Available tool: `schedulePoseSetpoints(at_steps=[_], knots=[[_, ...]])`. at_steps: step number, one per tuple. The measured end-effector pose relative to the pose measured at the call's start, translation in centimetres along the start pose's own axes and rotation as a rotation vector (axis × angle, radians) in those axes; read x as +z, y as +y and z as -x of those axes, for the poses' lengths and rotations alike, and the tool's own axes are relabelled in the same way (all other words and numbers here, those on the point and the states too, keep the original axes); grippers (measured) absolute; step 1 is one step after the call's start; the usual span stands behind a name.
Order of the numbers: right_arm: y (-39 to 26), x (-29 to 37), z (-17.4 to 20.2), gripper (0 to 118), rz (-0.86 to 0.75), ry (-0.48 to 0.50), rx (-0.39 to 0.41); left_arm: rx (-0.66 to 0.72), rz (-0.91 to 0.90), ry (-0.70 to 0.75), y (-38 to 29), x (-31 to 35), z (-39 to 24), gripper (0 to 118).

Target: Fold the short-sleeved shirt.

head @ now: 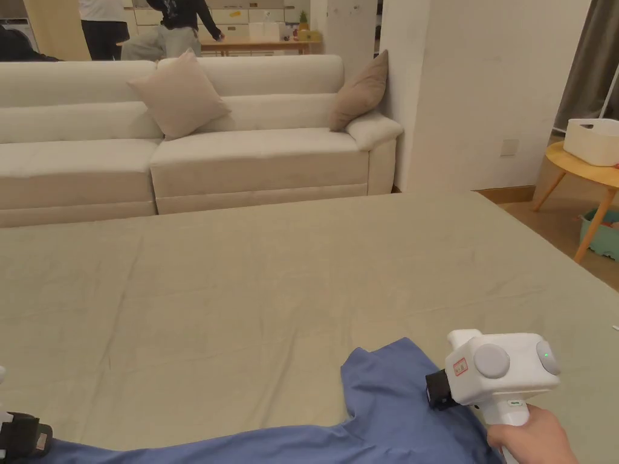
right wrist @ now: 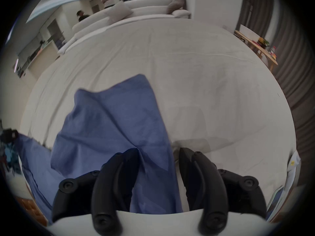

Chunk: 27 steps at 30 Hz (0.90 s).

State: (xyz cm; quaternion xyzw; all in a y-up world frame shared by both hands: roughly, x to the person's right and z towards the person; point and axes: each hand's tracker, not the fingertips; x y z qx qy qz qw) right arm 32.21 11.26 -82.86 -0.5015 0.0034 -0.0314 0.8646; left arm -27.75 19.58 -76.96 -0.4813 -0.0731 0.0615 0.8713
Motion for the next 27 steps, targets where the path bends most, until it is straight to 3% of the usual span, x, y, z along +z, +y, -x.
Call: schedulePoseSetpoints(at_steps=[1, 2, 3, 5, 10, 19, 23, 27], knots=[[0.0, 0.7, 0.4, 30, -0.029, -0.012, 0.041, 0.004, 0.006, -0.003, -0.1, -0.1, -0.1, 5], [0.0, 1.2, 0.7, 30, -0.049, -0.011, 0.079, 0.011, 0.007, 0.003, -0.1, -0.2, -0.2, 5], [-0.1, 1.9, 1.2, 0, -0.08, -0.022, 0.102, 0.018, 0.004, 0.005, -0.2, -0.3, -0.2, 5], [-0.3, 2.8, 1.3, 0, -0.076, 0.022, 0.092, 0.022, -0.004, 0.017, -0.3, -0.4, 0.0, 5], [-2.1, 8.4, 1.1, 0, -0.278, 0.067, 0.036, 0.009, -0.074, 0.018, -1.4, 2.3, -0.6, 5], [-12.4, 24.4, 0.7, 0, -0.523, 0.126, 0.063, 0.022, -0.224, -0.007, -7.3, 12.0, -0.2, 5], [-17.4, 28.2, -0.6, 0, -0.471, 0.162, 0.006, 0.023, -0.199, 0.032, -11.2, 14.7, 0.9, 5], [-23.2, 29.3, -1.9, 0, -0.357, 0.147, -0.004, 0.113, -0.157, -0.019, -16.8, 16.7, 2.5, 5]])
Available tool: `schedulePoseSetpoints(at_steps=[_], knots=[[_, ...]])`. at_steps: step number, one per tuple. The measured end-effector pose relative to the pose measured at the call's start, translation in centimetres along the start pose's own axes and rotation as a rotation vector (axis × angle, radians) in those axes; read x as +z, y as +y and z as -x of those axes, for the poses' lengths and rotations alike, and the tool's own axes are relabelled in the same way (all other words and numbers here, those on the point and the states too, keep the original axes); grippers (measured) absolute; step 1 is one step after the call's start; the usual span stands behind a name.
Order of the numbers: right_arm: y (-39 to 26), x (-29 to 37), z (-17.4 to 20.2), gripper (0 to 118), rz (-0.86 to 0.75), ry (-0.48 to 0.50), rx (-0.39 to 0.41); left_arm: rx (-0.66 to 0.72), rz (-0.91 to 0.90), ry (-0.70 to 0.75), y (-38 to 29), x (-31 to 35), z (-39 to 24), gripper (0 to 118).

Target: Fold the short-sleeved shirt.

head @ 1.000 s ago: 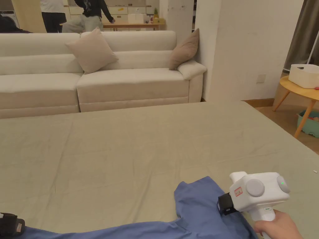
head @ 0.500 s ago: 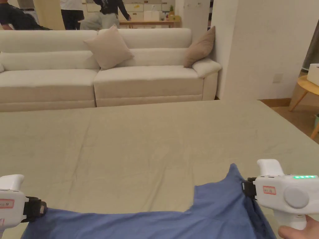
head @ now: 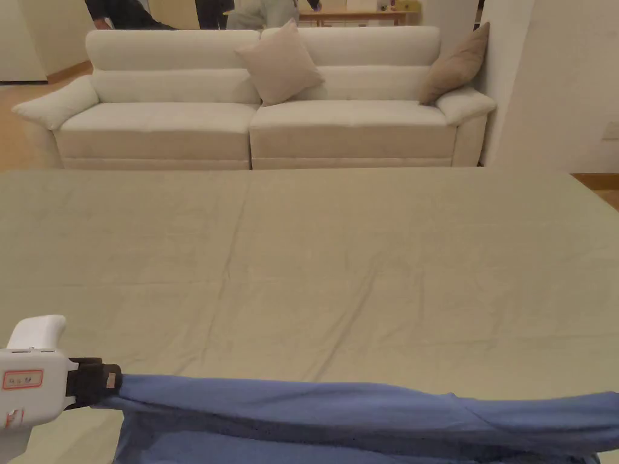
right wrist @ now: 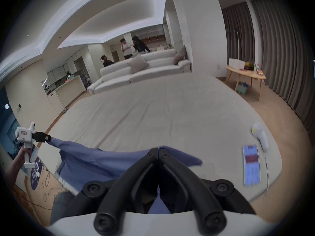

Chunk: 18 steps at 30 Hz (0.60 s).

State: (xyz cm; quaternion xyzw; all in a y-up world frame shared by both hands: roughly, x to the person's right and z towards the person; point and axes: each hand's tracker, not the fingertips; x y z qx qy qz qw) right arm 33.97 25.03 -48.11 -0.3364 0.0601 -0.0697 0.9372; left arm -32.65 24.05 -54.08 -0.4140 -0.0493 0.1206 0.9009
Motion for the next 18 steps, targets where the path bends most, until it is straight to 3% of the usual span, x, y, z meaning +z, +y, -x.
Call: schedulePoseSetpoints(at_steps=[9, 14, 16, 17, 18], knots=[[-10.5, -4.3, -1.1, 0, 0.392, 0.002, 0.029, -0.001, 0.265, 0.068, -9.8, -3.6, 3.1, 5], [-11.7, -5.7, -1.6, 0, 0.429, -0.002, 0.029, 0.007, 0.304, 0.07, -12.0, -4.9, 3.8, 5], [-11.3, -5.9, -1.5, 3, 0.439, -0.007, 0.052, -0.091, 0.285, 0.122, -12.5, -5.2, 2.9, 14], [-10.9, -5.6, -1.4, 17, 0.444, -0.009, 0.048, -0.133, 0.3, 0.144, -12.7, -5.2, 2.3, 29], [-10.4, -5.1, -1.5, 55, 0.437, -0.008, 0.04, -0.158, 0.318, 0.154, -12.6, -5.2, 2.0, 58]])
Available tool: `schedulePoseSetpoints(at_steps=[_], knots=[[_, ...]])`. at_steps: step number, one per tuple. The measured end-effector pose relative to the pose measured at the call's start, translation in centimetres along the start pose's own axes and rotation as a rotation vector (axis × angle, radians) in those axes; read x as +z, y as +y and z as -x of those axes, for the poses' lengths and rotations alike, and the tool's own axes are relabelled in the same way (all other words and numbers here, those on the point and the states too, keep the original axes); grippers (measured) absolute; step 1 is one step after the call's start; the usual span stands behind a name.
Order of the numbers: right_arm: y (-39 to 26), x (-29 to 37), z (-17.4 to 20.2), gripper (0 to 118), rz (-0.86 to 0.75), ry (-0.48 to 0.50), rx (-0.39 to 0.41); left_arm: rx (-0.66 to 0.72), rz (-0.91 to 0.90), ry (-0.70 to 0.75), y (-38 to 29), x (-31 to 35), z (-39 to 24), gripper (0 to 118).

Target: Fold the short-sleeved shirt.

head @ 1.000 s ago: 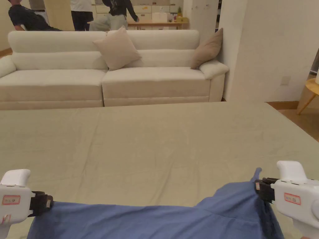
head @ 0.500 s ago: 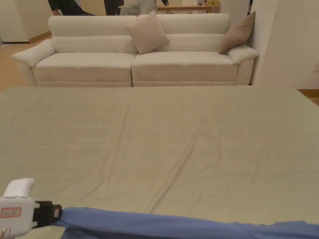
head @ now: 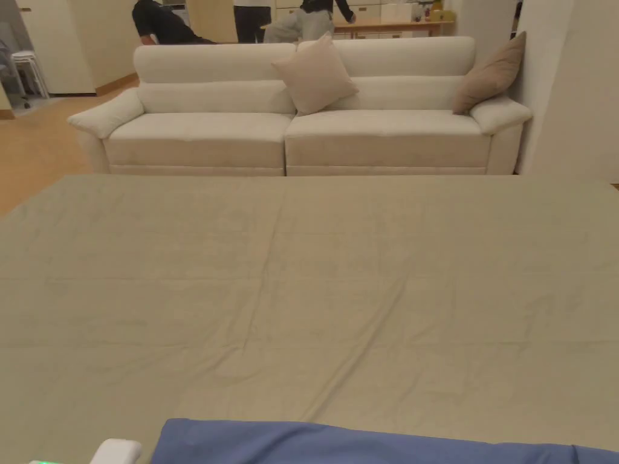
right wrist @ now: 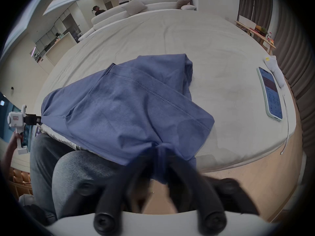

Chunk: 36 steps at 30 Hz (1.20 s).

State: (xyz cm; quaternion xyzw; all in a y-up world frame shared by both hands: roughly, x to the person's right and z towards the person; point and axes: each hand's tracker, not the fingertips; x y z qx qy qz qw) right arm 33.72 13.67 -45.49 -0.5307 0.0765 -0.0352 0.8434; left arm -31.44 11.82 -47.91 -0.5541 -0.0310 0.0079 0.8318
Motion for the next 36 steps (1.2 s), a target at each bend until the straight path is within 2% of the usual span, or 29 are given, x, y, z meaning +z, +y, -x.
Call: schedulePoseSetpoints(at_steps=[1, 2, 4, 6, 9, 10, 11, 12, 13, 15, 17, 22, 23, 25, 26, 27, 28, 29, 30, 32, 34, 36], knots=[[0.5, 1.3, 0.0, 94, -0.019, 0.011, -0.011, -0.016, 0.022, 0.049, 0.3, 0.5, -0.2, 86], [1.2, 3.0, 0.1, 115, -0.065, -0.021, -0.03, -0.037, 0.038, 0.058, 0.6, 1.2, -0.2, 102], [2.6, 7.6, 0.2, 115, -0.264, -0.008, -0.008, -0.022, -0.037, 0.038, 1.1, 4.2, 0.1, 104], [4.2, 11.4, 0.6, 115, -0.376, -0.043, 0.008, 0.018, -0.133, 0.045, 2.3, 7.3, 0.7, 104], [5.9, 15.3, 1.6, 114, -0.502, -0.037, 0.007, 0.213, -0.273, -0.063, 3.7, 11.4, 2.9, 102], [6.2, 16.1, 1.8, 108, -0.524, -0.021, -0.015, 0.278, -0.28, -0.16, 4.0, 12.1, 3.8, 95], [6.5, 16.8, 2.0, 92, -0.535, -0.007, -0.031, 0.34, -0.298, -0.234, 4.1, 12.5, 4.5, 69], [6.6, 17.2, 2.3, 45, -0.571, -0.018, -0.042, 0.388, -0.334, -0.266, 4.0, 12.6, 5.1, 3], [6.6, 17.3, 2.6, 3, -0.591, -0.032, -0.048, 0.4, -0.361, -0.283, 4.1, 12.6, 5.5, 0], [6.7, 17.3, 3.1, 0, -0.6, -0.053, -0.043, 0.431, -0.366, -0.213, 4.3, 11.7, 6.1, 0], [6.7, 17.1, 3.1, 0, -0.593, -0.04, -0.044, 0.392, -0.323, -0.229, 5.0, 10.3, 6.6, 0], [7.3, 17.0, 3.2, 0, -0.594, -0.002, -0.087, 0.391, -0.15, -0.444, 6.1, 4.2, 8.1, 0], [7.2, 16.8, 3.5, 0, -0.599, -0.015, -0.089, 0.407, -0.091, -0.528, 5.9, 2.8, 8.5, 0], [7.5, 16.6, 3.5, 0, -0.585, -0.025, -0.093, 0.443, -0.098, -0.592, 5.6, 0.6, 9.9, 0], [7.5, 16.5, 3.6, 0, -0.579, -0.018, -0.101, 0.47, -0.108, -0.62, 5.3, -0.4, 10.6, 16], [7.6, 16.3, 3.7, 0, -0.576, -0.003, -0.112, 0.466, -0.092, -0.658, 5.3, -1.2, 11.1, 70], [7.7, 16.2, 3.8, 0, -0.57, 0.006, -0.117, 0.444, -0.027, -0.666, 5.1, -2.4, 11.2, 110], [7.9, 16.1, 4.0, 0, -0.565, 0.007, -0.122, 0.468, 0.002, -0.734, 4.6, -3.5, 11.4, 116], [8.1, 15.8, 4.2, 0, -0.562, 0.004, -0.125, 0.495, 0.06, -0.707, 4.8, -4.5, 11.8, 115], [8.4, 15.1, 4.6, 0, -0.562, -0.003, -0.125, 0.504, 0.117, -0.753, 4.5, -6.2, 12.4, 115], [8.9, 14.8, 5.1, 0, -0.549, 0.019, -0.147, 0.49, 0.009, -0.855, 4.5, -6.0, 13.1, 115], [9.2, 14.2, 5.3, 0, -0.54, 0.066, -0.167, 0.537, 0.039, -0.848, 4.9, -7.0, 13.2, 115]])
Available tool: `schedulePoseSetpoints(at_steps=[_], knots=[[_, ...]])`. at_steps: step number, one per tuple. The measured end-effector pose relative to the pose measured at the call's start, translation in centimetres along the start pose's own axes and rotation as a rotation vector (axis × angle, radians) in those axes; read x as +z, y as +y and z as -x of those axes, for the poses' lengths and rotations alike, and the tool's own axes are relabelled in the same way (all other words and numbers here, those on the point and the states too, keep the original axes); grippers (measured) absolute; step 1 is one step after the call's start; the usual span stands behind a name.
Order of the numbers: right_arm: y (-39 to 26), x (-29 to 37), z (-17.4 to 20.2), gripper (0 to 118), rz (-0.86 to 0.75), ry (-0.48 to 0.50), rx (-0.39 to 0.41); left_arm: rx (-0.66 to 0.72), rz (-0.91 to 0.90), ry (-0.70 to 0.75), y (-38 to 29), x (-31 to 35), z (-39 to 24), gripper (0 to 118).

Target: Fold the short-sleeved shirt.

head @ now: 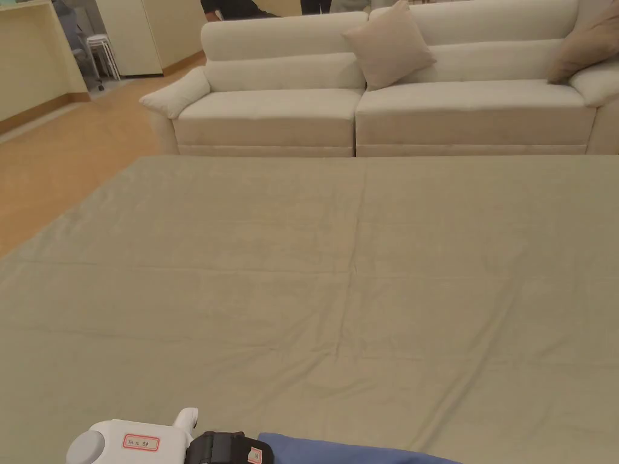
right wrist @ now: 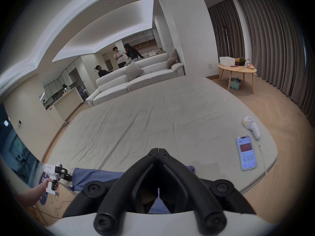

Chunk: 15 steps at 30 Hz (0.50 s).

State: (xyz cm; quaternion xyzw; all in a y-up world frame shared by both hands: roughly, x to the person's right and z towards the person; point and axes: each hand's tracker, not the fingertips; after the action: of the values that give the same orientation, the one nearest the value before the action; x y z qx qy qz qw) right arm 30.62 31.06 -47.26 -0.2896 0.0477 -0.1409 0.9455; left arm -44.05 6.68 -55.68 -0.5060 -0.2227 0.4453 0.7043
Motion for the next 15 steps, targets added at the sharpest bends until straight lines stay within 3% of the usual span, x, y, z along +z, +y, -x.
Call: schedulePoseSetpoints(at_steps=[2, 6, 7, 9, 10, 11, 12, 13, 15], knots=[[0.1, -0.7, 0.2, 0, 0.002, 0.011, -0.009, -0.009, 0.022, -0.084, 0.1, -1.2, 0.0, 116], [0.1, -1.8, 0.9, 0, 0.015, 0.015, -0.015, -0.048, 0.056, -0.111, 0.3, -3.4, -0.8, 111], [0.0, -2.0, 1.0, 0, 0.02, 0.021, -0.017, -0.052, 0.052, -0.111, -0.4, -3.5, -1.7, 99], [-0.1, -2.3, 1.0, 0, 0.029, 0.027, -0.019, -0.034, 0.079, -0.075, -0.7, -4.4, -2.3, 27], [-0.3, -2.4, 1.2, 0, 0.033, 0.022, -0.013, -0.031, 0.121, -0.006, -0.9, -5.2, -2.6, 9], [-0.3, -2.5, 1.3, 0, 0.038, 0.012, -0.004, -0.065, 0.162, 0.132, -0.5, -5.5, -1.8, 9], [-0.4, -2.6, 1.4, 0, 0.041, 0.007, 0.004, -0.071, 0.163, 0.167, -0.4, -5.1, -1.2, 4], [-0.4, -2.5, 1.3, 0, 0.041, 0.007, 0.004, -0.04, 0.105, 0.038, -0.3, -4.6, -1.6, 4], [-0.5, -2.4, 1.3, 0, 0.049, 0.014, 0.001, -0.087, 0.101, 0.123, -0.1, -4.1, -2.7, 4]])
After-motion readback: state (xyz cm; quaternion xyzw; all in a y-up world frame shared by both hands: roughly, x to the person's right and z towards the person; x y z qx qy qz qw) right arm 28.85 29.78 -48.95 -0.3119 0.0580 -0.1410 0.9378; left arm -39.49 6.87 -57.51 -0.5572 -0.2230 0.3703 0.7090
